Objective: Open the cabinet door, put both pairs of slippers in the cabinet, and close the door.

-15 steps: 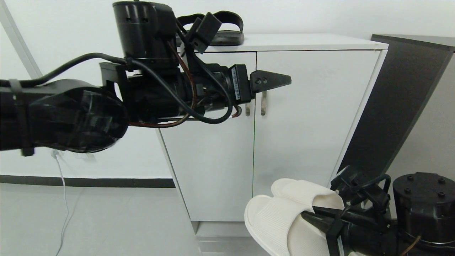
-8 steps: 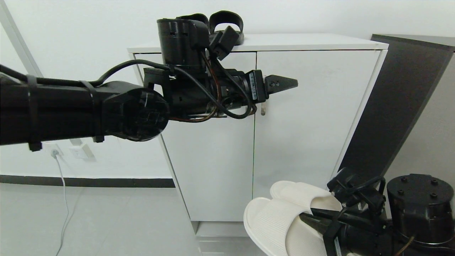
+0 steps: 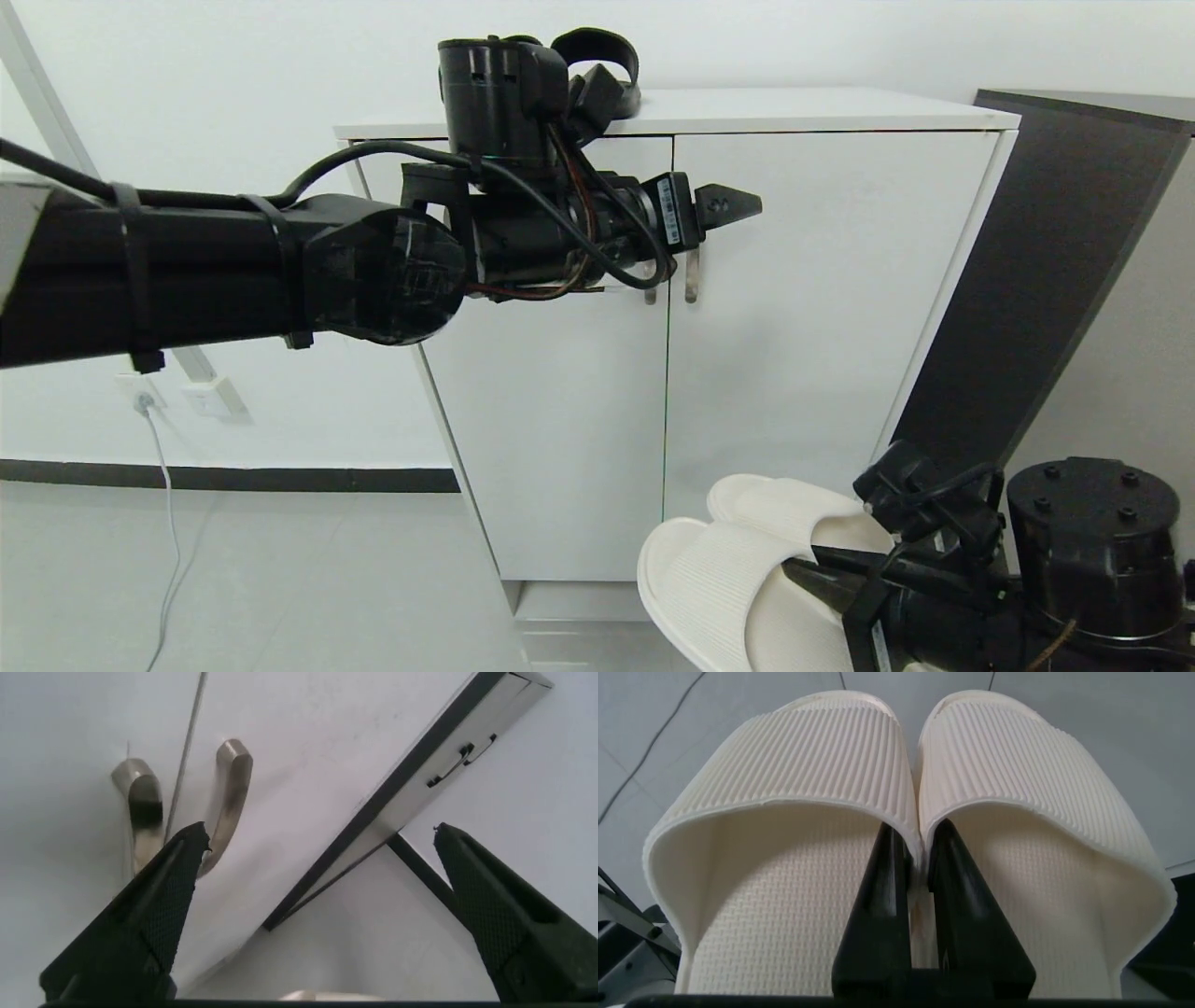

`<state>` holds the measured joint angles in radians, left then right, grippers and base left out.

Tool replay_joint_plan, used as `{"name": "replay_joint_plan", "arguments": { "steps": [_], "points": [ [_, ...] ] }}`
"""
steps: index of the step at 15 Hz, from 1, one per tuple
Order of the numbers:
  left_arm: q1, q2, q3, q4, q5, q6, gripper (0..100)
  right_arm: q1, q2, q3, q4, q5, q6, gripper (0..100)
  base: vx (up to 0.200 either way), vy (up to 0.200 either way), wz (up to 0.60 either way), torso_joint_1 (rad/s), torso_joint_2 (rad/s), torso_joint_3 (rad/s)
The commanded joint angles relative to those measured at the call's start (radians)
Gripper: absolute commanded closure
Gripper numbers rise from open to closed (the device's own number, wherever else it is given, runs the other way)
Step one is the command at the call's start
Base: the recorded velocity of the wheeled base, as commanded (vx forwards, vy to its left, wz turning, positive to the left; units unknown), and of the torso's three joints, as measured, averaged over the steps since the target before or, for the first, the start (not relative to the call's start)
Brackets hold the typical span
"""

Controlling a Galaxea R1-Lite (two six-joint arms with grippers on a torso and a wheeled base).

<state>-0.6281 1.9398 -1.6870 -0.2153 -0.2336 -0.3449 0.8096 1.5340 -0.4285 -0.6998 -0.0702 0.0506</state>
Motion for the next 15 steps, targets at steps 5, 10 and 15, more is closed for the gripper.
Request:
{"name": "replay_joint_plan", "arguments": {
  "steps": [5, 10, 15],
  "points": [
    [-0.001, 0.045, -0.046, 0.002, 0.005, 0.0, 0, 0.0, 0.005, 0.002, -0.001, 0.0, 0.0, 100, 0.0, 0.0, 0.0, 0.0, 0.0, 0.0],
    [0.001, 0.108, -0.135, 0.036, 0.005, 0.0, 0, 0.0, 0.005, 0.002, -0.001, 0.0, 0.0, 100, 0.0, 0.0, 0.0, 0.0, 0.0, 0.0],
    [-0.001, 0.134, -0.157, 0.036, 0.0, -0.003, 0, 0.0, 0.005, 0.002, -0.001, 0.0, 0.0, 100, 0.0, 0.0, 0.0, 0.0, 0.0, 0.0]
  ]
}}
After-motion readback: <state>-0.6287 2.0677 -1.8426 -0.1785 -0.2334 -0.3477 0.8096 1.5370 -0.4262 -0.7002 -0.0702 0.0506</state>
